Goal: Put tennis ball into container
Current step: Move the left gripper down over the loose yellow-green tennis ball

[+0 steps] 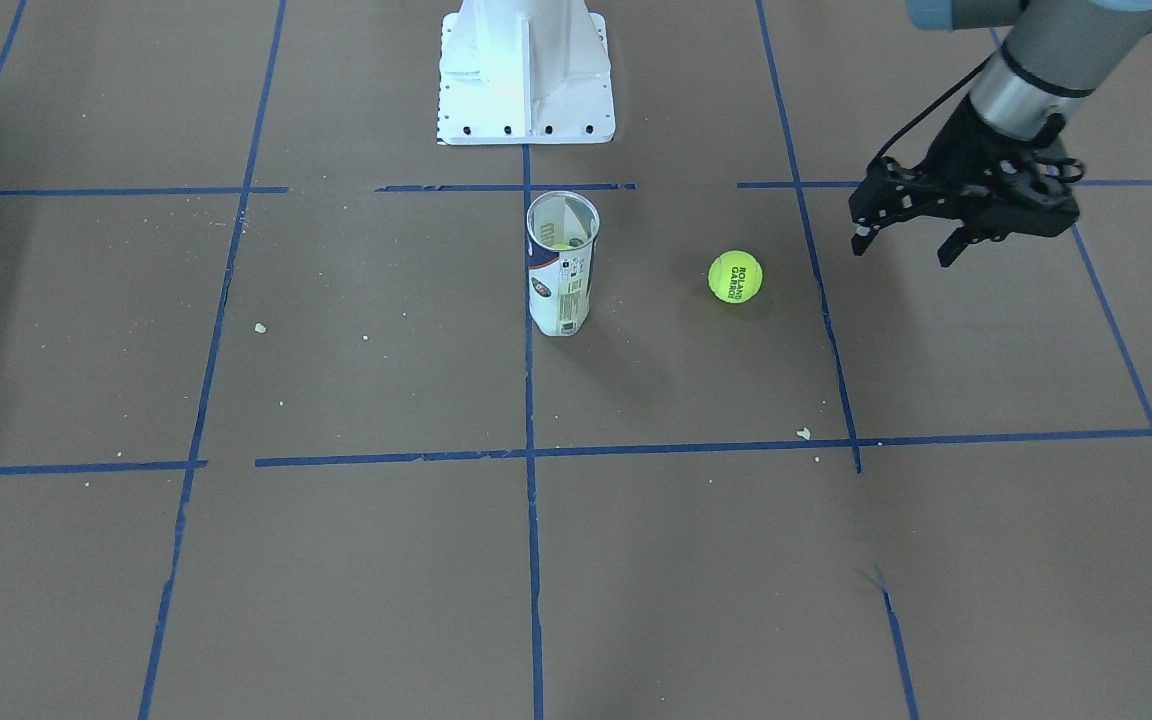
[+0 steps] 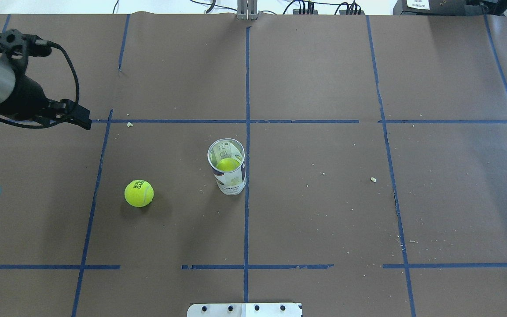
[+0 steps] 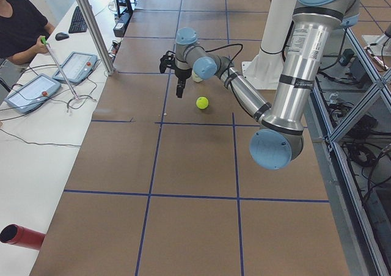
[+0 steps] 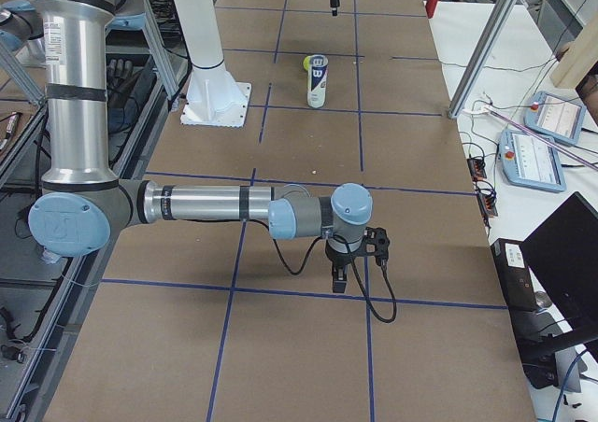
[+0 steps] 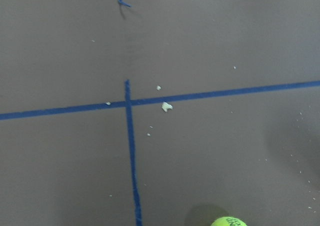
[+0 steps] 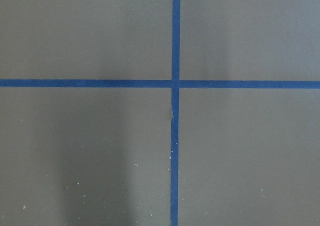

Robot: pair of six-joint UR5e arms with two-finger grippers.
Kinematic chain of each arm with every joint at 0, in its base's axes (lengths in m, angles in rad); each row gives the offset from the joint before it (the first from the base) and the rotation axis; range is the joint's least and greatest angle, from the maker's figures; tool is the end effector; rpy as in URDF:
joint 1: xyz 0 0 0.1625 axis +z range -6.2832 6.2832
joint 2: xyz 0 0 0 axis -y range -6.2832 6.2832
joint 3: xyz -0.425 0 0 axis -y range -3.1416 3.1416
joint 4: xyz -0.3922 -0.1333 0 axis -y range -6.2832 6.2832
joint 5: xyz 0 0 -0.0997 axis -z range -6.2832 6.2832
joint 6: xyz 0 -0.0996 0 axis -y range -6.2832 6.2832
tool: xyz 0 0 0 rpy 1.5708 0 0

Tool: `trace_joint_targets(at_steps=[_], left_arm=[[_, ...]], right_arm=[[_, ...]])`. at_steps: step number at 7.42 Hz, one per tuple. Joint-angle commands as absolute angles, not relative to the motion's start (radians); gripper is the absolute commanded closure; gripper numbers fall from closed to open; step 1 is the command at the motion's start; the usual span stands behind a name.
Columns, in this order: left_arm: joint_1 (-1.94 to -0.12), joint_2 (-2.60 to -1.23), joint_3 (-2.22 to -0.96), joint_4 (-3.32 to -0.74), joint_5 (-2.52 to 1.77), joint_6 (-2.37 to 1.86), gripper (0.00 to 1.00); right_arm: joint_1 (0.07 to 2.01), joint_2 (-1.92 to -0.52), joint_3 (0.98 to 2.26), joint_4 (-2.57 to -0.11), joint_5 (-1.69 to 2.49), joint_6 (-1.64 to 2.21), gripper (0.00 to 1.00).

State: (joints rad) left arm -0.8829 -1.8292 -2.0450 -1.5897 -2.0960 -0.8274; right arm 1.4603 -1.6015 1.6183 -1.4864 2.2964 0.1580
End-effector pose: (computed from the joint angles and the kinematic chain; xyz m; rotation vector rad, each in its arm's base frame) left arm 0.2733 -0.4638 0.3060 0.1892 0.8662 0.0670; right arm 0.0132 -0.4903 0.6448 -0.0012 -0.7314 0.0087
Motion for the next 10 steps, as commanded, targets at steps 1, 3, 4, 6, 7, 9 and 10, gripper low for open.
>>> trace_joint_targets(at_steps=[1,3,4,6,7,9,10], left_arm=[[-0.757,-1.919,-1.923,-1.595,-2.046,-0.949,0.00],[-0.697,-1.918,-1.916,-1.638,-1.968,-1.037,0.00],[-0.668,-1.917,-1.898,-1.652,-1.962,-1.072,0.00],[-0.632,-1.910,-1.885,-1.677,-1.944,-1.104,0.00],[-0.620,-1.910,-1.878,-1.678,-1.925,-1.108,0.00],[-0.591,-1.908,-1.868,-1.681,-1.925,-1.121,0.00],[-0.588,-1.908,-1.864,-1.684,-1.925,-1.121,0.00]], right_arm=[[1.459,-1.601,1.618,-1.486,2.296,0.158,0.00],[1.460,-1.601,1.618,-1.486,2.296,0.158,0.00],[1.460,-1.601,1.618,-1.486,2.296,0.158,0.00],[1.460,-1.601,1.618,-1.486,2.296,0.158,0.00],[1.460,-1.601,1.618,-1.486,2.296,0.158,0.00],[1.460,-1.601,1.618,-1.486,2.296,0.158,0.00],[1.460,-1.601,1.618,-1.486,2.296,0.158,0.00]])
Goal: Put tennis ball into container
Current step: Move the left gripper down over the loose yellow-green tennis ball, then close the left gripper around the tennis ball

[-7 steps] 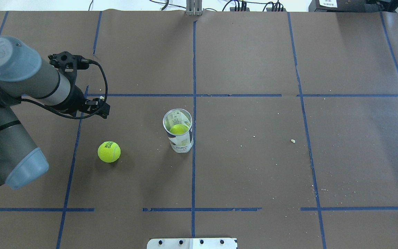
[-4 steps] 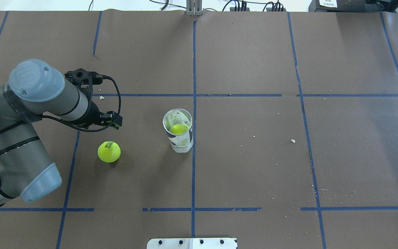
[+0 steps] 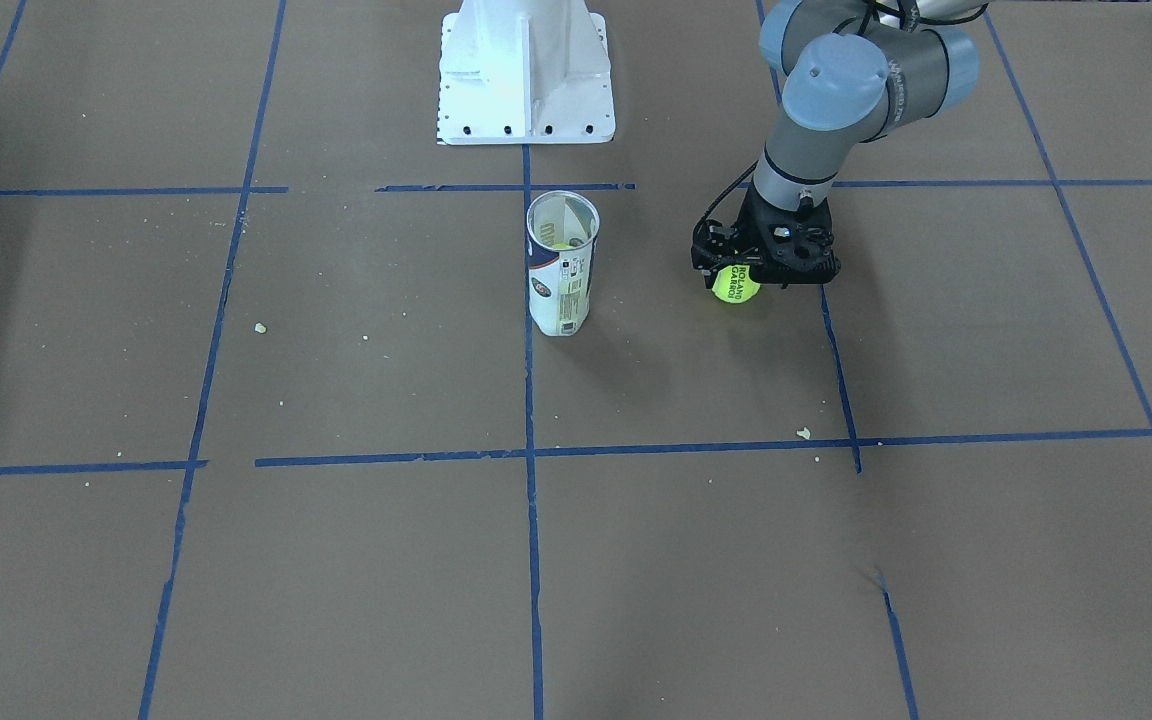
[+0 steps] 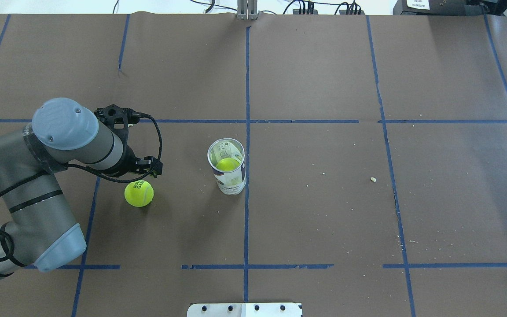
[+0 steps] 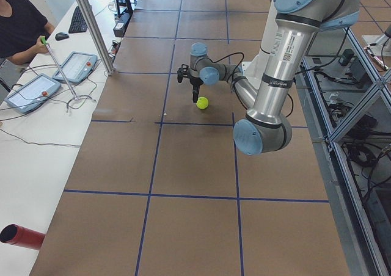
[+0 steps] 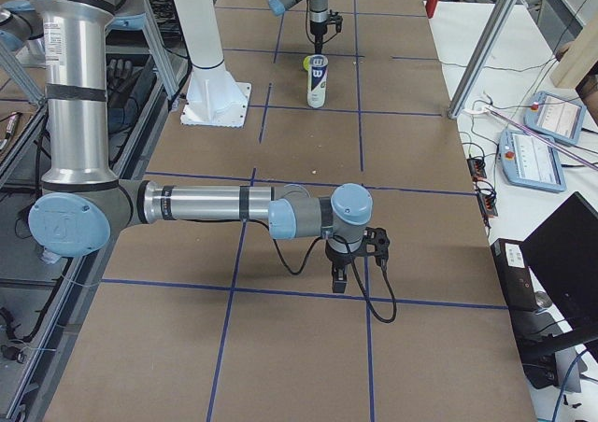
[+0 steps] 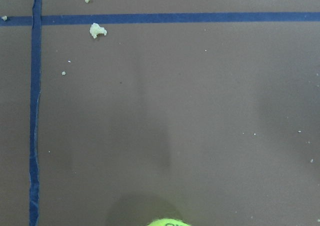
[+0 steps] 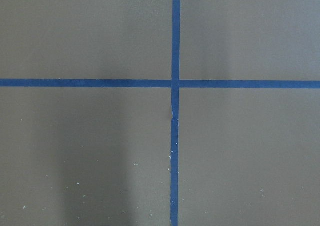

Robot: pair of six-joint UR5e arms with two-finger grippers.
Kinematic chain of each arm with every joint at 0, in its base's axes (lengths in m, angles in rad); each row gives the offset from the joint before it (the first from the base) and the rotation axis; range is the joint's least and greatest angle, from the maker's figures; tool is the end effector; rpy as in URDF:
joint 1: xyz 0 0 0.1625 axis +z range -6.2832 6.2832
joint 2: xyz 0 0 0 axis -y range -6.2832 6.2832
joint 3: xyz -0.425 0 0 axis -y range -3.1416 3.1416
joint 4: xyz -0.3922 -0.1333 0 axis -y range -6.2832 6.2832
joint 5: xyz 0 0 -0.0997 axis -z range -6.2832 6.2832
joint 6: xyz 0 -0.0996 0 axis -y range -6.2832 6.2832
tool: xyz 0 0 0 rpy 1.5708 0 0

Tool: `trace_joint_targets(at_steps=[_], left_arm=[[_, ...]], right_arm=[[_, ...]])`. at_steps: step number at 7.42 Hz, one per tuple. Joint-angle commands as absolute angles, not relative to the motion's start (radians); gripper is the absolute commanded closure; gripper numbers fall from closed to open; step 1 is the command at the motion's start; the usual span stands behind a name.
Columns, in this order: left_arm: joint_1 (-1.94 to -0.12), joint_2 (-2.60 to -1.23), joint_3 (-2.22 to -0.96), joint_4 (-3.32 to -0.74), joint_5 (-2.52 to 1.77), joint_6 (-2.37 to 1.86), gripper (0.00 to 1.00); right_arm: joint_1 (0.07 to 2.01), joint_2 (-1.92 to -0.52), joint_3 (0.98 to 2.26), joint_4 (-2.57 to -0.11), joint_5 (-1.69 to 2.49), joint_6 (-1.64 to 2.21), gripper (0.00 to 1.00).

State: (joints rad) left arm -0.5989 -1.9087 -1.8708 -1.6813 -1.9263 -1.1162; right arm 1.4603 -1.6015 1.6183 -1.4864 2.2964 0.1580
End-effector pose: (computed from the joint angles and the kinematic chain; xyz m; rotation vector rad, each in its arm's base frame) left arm 0.4338 -0.4155 0.3305 0.0794 0.8096 -0.0032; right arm 0.0132 -0.4903 0.6448 -0.0012 -0.7314 0.0087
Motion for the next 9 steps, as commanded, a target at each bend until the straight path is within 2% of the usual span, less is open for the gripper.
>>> trace_joint_targets(at_steps=[1,3,9], left_arm=[[-0.574,-1.885,-1.862,-1.695,-1.925,-1.123,0.00],[-0.569,-1.836,-1.850,-1.802,-1.925,-1.141,0.00],[-0.538,-1.859,-1.821,-1.804,-1.927,-1.164,0.00]], right_arm=[[1.460,-1.601,1.618,-1.486,2.296,0.158,0.00],[1.459,-1.601,1.618,-1.486,2.296,0.158,0.00],[1.460,-1.601,1.618,-1.486,2.296,0.158,0.00]])
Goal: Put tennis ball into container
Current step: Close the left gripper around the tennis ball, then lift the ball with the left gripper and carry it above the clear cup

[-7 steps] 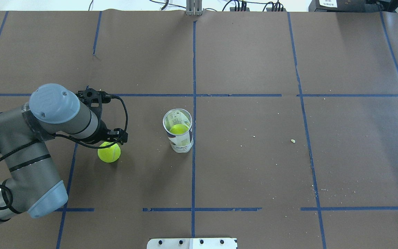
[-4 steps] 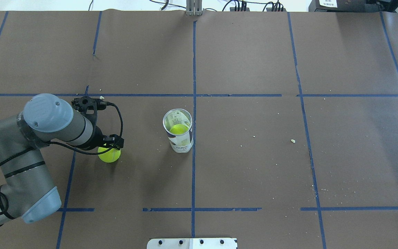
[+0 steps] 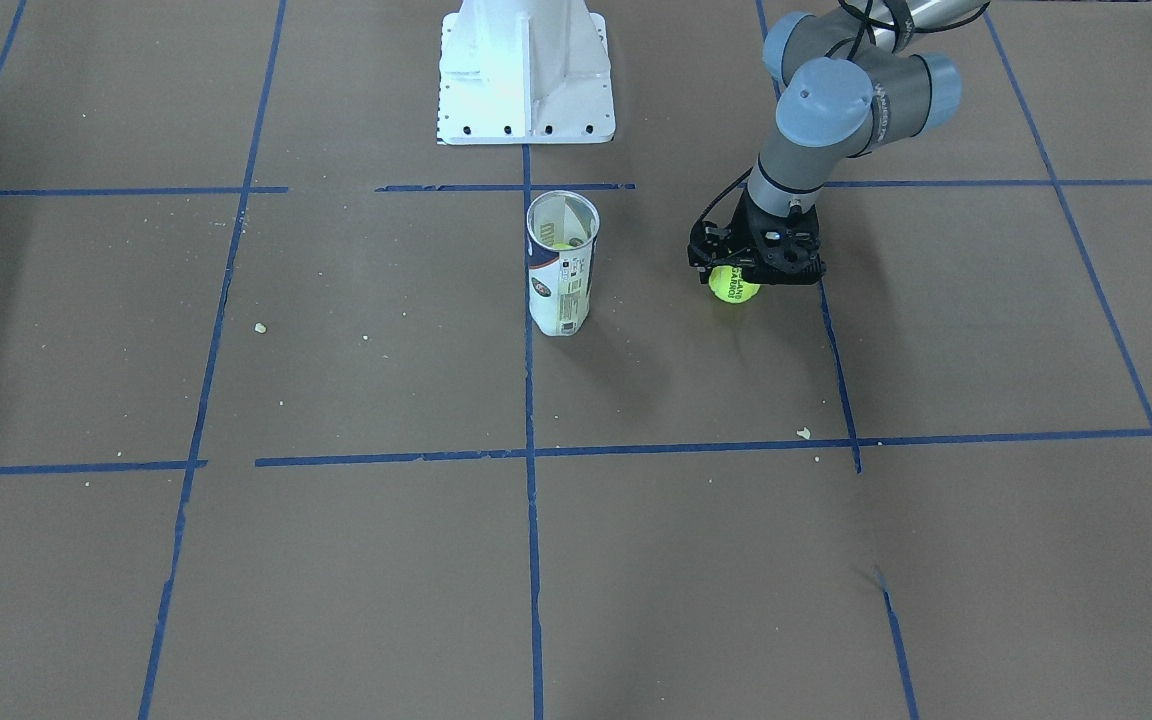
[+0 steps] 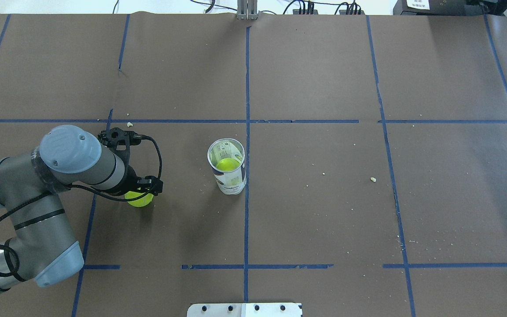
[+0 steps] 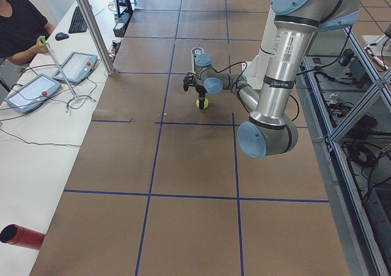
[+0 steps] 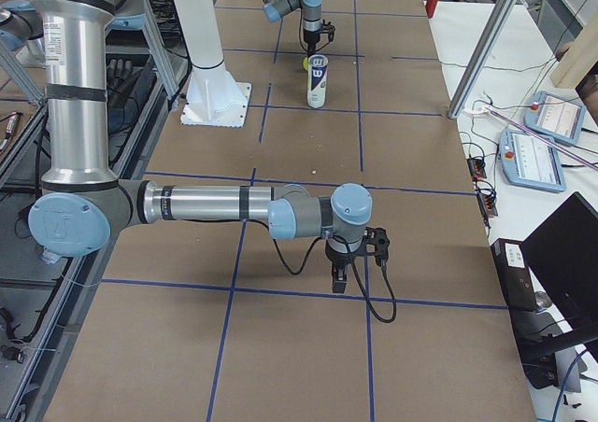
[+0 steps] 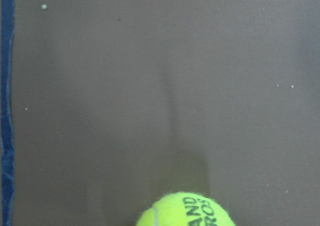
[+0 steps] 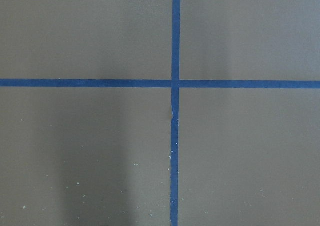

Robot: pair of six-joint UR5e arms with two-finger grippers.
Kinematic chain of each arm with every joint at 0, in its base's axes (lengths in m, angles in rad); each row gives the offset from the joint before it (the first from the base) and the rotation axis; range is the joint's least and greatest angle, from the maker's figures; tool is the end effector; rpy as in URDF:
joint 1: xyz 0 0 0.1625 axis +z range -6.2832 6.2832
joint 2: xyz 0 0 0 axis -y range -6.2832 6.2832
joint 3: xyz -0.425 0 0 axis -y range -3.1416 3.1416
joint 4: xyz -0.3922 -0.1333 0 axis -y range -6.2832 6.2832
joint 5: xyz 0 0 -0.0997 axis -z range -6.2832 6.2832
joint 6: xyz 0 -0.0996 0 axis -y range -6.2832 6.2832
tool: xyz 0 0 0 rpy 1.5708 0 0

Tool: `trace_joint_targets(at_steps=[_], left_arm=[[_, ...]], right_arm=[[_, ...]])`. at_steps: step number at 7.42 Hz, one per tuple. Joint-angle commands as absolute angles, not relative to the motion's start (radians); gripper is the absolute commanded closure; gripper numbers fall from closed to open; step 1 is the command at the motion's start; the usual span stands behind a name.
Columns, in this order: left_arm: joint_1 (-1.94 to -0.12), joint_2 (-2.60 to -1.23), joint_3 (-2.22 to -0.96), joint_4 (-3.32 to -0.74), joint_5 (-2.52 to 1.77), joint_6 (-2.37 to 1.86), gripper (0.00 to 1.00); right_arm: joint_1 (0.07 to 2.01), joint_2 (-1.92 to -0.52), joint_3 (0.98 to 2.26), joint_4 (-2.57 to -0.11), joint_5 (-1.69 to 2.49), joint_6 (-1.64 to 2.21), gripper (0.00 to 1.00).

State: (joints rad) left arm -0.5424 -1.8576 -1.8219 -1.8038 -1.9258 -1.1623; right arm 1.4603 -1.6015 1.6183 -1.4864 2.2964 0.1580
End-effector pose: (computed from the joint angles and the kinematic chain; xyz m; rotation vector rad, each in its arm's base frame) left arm 0.4575 -0.3909 0.3667 0.0493 0.8317 0.0107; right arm 0.0132 -0.4903 0.6448 -0.0012 -0.7314 0.0087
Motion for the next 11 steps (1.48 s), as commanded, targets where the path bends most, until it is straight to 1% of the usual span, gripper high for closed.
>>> trace_joint_targets(at_steps=[1,2,3,4,5,6,7,8,9,10,11], left_arm=[[-0.535,-1.859,-1.819,-1.804,-1.925,-1.164,0.00],[-0.535,-1.859,-1.819,-1.804,-1.927,-1.161,0.02],[-0.537,-1.859,-1.827,-1.804,-1.927,-1.160,0.22],[-0.538,-1.859,-1.838,-1.802,-1.925,-1.163,0.59],[-0.540,-1.861,-1.844,-1.799,-1.924,-1.161,0.87],[-0.551,-1.856,-1.880,-1.789,-1.925,-1.157,1.00],[-0.577,-1.833,-1.975,-1.749,-1.927,-1.151,1.00],[-0.630,-1.853,-2.056,-1.608,-1.930,-1.144,1.00],[-0.687,-1.923,-2.142,-1.419,-1.931,-1.076,1.00],[-0.728,-2.016,-2.196,-1.234,-1.939,-1.042,1.00],[-0.739,-2.096,-2.233,-1.112,-1.981,-1.040,1.00]], right_arm=[[1.460,-1.601,1.618,-1.486,2.296,0.158,0.00],[1.460,-1.601,1.618,-1.486,2.296,0.158,0.00],[1.460,-1.601,1.618,-1.486,2.296,0.158,0.00],[1.460,-1.601,1.618,-1.486,2.296,0.158,0.00],[1.460,-1.601,1.618,-1.486,2.296,0.158,0.00],[1.460,-1.601,1.618,-1.486,2.296,0.158,0.00],[1.460,-1.601,1.618,-1.486,2.296,0.158,0.00],[1.460,-1.601,1.618,-1.486,2.296,0.158,0.00],[1.460,-1.601,1.618,-1.486,2.296,0.158,0.00],[1.460,-1.601,1.618,-1.486,2.296,0.158,0.00],[1.460,-1.601,1.618,-1.486,2.296,0.158,0.00]])
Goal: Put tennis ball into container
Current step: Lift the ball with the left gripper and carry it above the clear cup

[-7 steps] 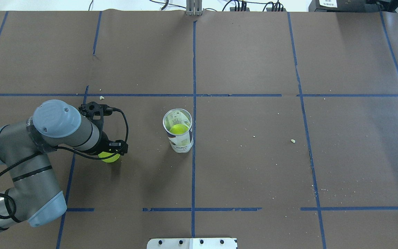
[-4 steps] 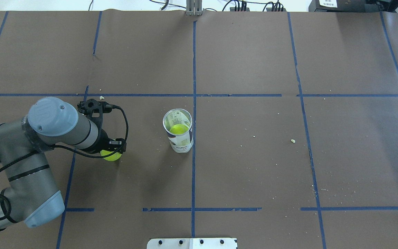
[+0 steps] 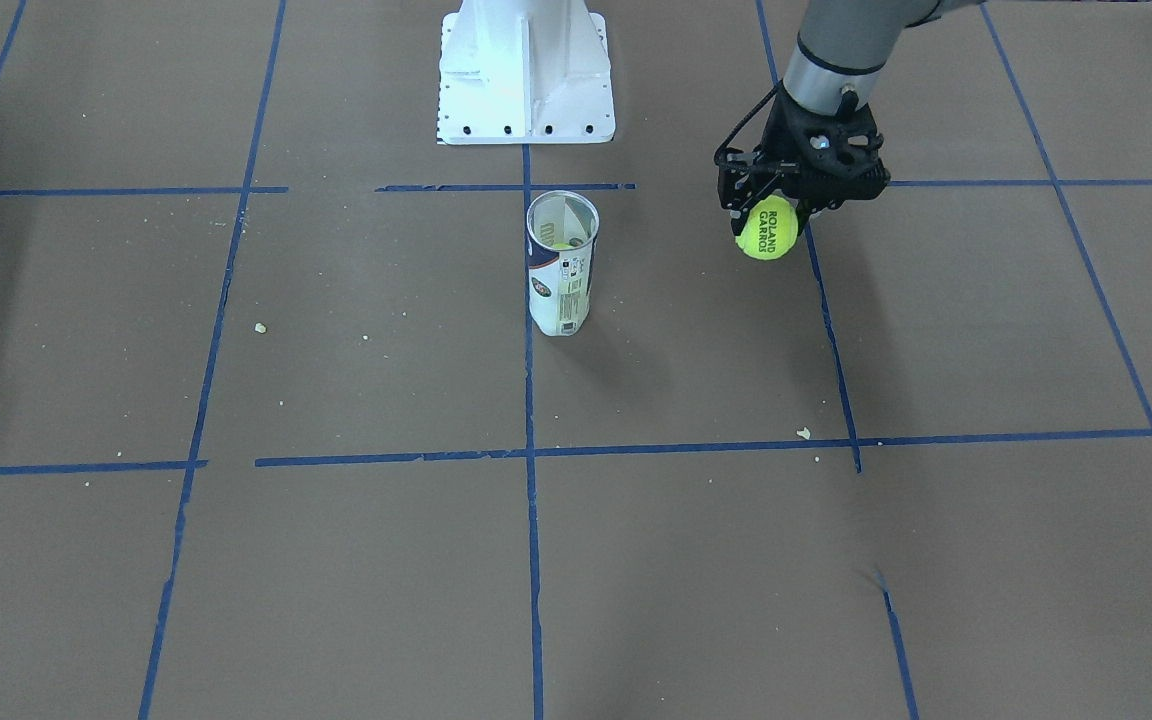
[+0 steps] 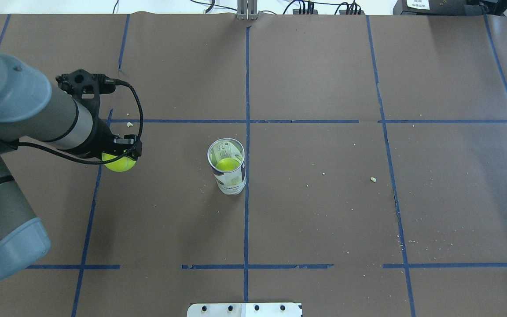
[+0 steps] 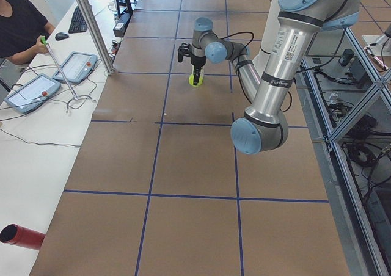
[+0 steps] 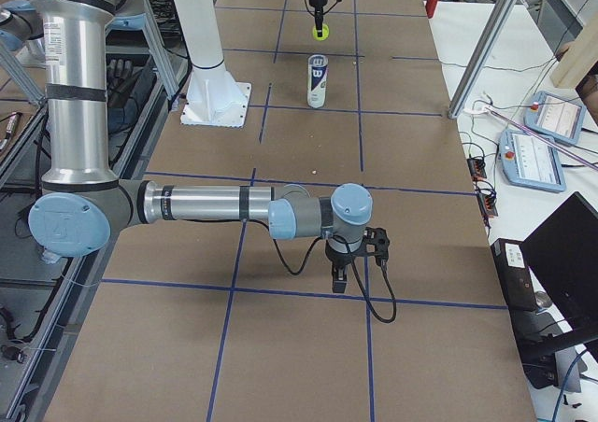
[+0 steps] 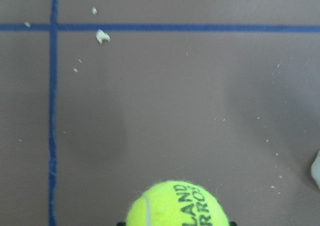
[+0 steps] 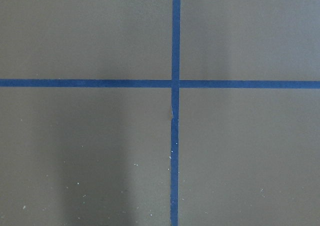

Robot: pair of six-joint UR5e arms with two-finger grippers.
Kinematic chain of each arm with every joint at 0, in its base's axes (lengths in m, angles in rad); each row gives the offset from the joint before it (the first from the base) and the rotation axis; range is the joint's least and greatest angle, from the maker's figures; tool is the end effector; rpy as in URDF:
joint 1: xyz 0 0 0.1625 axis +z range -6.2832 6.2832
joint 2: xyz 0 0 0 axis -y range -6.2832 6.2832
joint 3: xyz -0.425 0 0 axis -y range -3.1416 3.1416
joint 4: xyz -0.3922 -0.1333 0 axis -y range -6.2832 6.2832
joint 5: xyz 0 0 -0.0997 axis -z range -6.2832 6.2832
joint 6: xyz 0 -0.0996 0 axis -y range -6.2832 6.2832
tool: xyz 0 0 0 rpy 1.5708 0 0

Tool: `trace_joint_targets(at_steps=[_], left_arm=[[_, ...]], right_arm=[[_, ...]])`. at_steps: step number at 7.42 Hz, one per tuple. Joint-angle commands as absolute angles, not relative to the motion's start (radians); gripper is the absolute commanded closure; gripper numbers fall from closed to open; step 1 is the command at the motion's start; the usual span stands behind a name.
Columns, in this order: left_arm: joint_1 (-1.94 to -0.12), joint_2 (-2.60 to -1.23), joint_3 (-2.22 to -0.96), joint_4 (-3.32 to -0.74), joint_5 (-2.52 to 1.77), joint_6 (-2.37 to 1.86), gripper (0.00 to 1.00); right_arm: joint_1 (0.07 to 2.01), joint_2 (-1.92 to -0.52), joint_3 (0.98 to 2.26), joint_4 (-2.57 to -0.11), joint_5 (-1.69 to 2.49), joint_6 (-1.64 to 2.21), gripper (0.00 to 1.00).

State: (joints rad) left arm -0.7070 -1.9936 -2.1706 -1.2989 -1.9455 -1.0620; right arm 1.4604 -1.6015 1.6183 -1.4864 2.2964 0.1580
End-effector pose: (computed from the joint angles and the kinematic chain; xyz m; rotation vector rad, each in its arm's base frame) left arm 0.3286 -0.4081 0.2151 0.1306 0.8120 -0.0463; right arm 0.0133 -0.4903 0.6448 -0.0011 -0.7314 0.0088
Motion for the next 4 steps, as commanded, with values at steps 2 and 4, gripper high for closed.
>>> trace_joint_targets(at_steps=[2,4], left_arm=[[-0.747,-2.259,-2.217,-1.002,-2.074,-1.074,1.00],[-0.720,-2.444,-2.046,-1.008,-2.079,-1.213,1.00]], right_arm=[[1.460,-1.601,1.618,-1.486,2.296,0.158,0.00],[1.460,-1.601,1.618,-1.486,2.296,0.158,0.00]])
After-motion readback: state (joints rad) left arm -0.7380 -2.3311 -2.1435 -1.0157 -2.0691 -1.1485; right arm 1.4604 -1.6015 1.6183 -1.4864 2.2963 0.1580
